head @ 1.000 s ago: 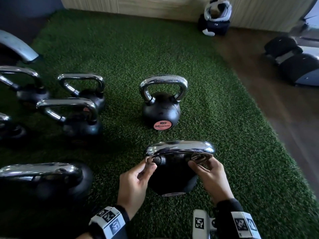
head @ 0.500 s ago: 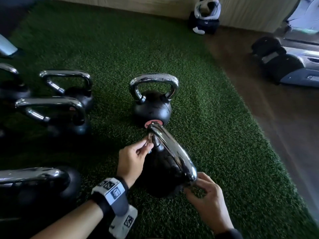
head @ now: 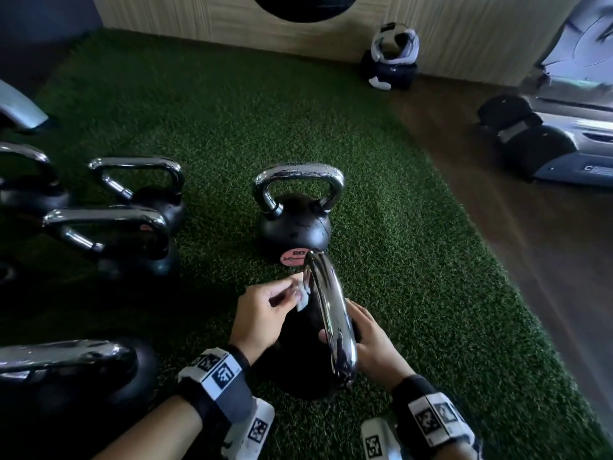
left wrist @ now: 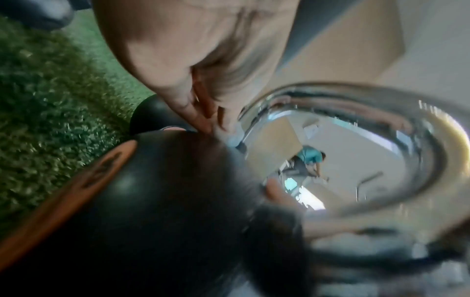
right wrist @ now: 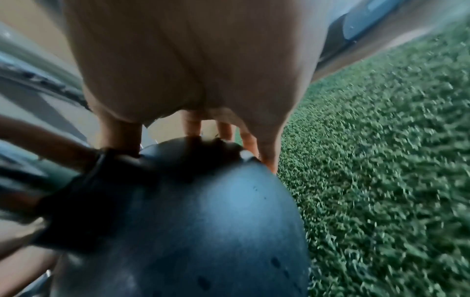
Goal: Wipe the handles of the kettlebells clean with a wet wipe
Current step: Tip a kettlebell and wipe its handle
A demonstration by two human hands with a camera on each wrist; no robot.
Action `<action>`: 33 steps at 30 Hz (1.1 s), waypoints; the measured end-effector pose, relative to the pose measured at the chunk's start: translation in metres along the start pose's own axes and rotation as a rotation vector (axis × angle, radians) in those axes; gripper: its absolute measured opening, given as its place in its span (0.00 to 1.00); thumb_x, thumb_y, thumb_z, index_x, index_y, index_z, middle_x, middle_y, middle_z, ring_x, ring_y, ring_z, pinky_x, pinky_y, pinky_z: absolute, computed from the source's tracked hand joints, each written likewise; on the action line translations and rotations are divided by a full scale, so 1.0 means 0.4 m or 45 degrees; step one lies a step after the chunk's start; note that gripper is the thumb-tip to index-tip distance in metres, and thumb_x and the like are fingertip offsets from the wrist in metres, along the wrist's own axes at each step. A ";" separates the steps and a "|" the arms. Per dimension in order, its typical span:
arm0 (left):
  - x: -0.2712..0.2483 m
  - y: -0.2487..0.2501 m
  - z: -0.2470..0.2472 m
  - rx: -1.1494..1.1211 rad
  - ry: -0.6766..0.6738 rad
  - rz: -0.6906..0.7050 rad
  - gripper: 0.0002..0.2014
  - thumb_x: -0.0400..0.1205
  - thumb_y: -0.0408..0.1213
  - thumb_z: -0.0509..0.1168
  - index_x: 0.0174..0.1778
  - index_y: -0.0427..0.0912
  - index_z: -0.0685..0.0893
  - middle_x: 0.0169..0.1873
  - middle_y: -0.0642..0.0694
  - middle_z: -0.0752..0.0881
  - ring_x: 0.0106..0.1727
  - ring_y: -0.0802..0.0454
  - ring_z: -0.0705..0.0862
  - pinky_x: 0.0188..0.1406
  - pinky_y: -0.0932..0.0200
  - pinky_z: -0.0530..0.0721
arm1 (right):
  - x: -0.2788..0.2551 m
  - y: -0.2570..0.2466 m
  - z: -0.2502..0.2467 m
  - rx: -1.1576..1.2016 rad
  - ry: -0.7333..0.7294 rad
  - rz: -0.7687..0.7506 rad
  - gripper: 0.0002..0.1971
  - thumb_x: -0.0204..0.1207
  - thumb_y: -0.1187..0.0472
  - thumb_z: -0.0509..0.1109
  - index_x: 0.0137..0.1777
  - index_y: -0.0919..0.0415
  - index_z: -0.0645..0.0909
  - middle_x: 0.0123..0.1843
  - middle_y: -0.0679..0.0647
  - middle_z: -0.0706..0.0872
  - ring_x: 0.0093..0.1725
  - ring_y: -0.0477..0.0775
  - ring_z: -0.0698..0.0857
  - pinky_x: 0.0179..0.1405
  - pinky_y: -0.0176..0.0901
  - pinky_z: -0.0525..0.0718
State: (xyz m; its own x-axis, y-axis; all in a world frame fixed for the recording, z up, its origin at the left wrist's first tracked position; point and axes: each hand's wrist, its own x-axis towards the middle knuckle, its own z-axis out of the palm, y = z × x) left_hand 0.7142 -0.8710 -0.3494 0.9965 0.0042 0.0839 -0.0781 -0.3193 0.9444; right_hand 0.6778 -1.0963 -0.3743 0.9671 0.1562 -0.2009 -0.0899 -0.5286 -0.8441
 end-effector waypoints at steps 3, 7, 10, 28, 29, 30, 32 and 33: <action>0.019 0.029 0.005 0.033 0.051 0.008 0.14 0.81 0.33 0.77 0.62 0.43 0.92 0.55 0.55 0.94 0.57 0.63 0.91 0.66 0.51 0.89 | 0.009 0.039 0.027 0.092 0.056 -0.006 0.39 0.73 0.39 0.80 0.84 0.36 0.70 0.83 0.41 0.74 0.81 0.42 0.75 0.83 0.58 0.75; 0.005 0.076 0.031 -0.067 0.181 0.050 0.12 0.85 0.37 0.72 0.64 0.49 0.92 0.56 0.61 0.92 0.59 0.66 0.90 0.64 0.60 0.87 | 0.010 0.065 0.044 0.164 0.061 -0.027 0.39 0.73 0.37 0.80 0.83 0.34 0.69 0.82 0.44 0.75 0.83 0.48 0.74 0.82 0.63 0.75; 0.006 0.067 0.026 0.007 0.186 0.094 0.13 0.85 0.30 0.71 0.65 0.44 0.91 0.57 0.60 0.91 0.59 0.68 0.89 0.67 0.55 0.87 | 0.012 0.067 0.044 0.199 0.061 -0.016 0.39 0.71 0.36 0.81 0.82 0.35 0.70 0.80 0.44 0.78 0.81 0.50 0.77 0.81 0.64 0.77; -0.110 0.190 -0.023 -0.235 0.153 0.303 0.14 0.79 0.33 0.78 0.59 0.48 0.92 0.50 0.61 0.94 0.52 0.64 0.93 0.56 0.63 0.90 | -0.001 0.060 0.053 0.318 0.116 -0.012 0.38 0.73 0.41 0.82 0.83 0.40 0.72 0.78 0.47 0.82 0.79 0.54 0.80 0.79 0.66 0.78; -0.140 0.188 -0.020 -0.264 0.129 0.318 0.14 0.78 0.33 0.78 0.58 0.49 0.92 0.49 0.62 0.94 0.50 0.63 0.93 0.53 0.64 0.90 | -0.001 0.058 0.053 0.319 0.108 -0.023 0.39 0.72 0.38 0.81 0.83 0.42 0.72 0.78 0.48 0.82 0.79 0.55 0.80 0.79 0.67 0.78; -0.165 0.187 -0.020 -0.296 0.103 0.326 0.13 0.77 0.34 0.78 0.57 0.49 0.92 0.48 0.61 0.94 0.48 0.61 0.94 0.51 0.63 0.91 | -0.002 0.055 0.052 0.324 0.101 -0.029 0.41 0.71 0.34 0.80 0.83 0.42 0.72 0.78 0.48 0.82 0.79 0.55 0.80 0.79 0.67 0.78; -0.178 0.180 -0.027 -0.345 0.058 0.300 0.11 0.76 0.36 0.79 0.55 0.45 0.94 0.48 0.57 0.95 0.48 0.57 0.95 0.50 0.60 0.92 | -0.002 0.049 0.052 0.322 0.102 -0.031 0.43 0.69 0.30 0.78 0.83 0.42 0.72 0.78 0.48 0.82 0.78 0.54 0.81 0.79 0.67 0.78; -0.170 0.173 -0.032 -0.366 0.036 0.275 0.11 0.76 0.34 0.79 0.55 0.43 0.94 0.47 0.55 0.95 0.47 0.56 0.95 0.49 0.59 0.92 | -0.001 0.047 0.052 0.315 0.111 -0.033 0.42 0.69 0.30 0.79 0.82 0.42 0.73 0.77 0.49 0.82 0.77 0.54 0.82 0.78 0.67 0.79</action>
State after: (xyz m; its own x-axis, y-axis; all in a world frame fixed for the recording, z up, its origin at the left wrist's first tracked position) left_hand 0.6408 -0.8813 -0.2856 0.9550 -0.0067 0.2965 -0.2965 -0.0363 0.9543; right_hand 0.6709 -1.0890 -0.4005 0.9858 0.0889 -0.1427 -0.1096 -0.3038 -0.9464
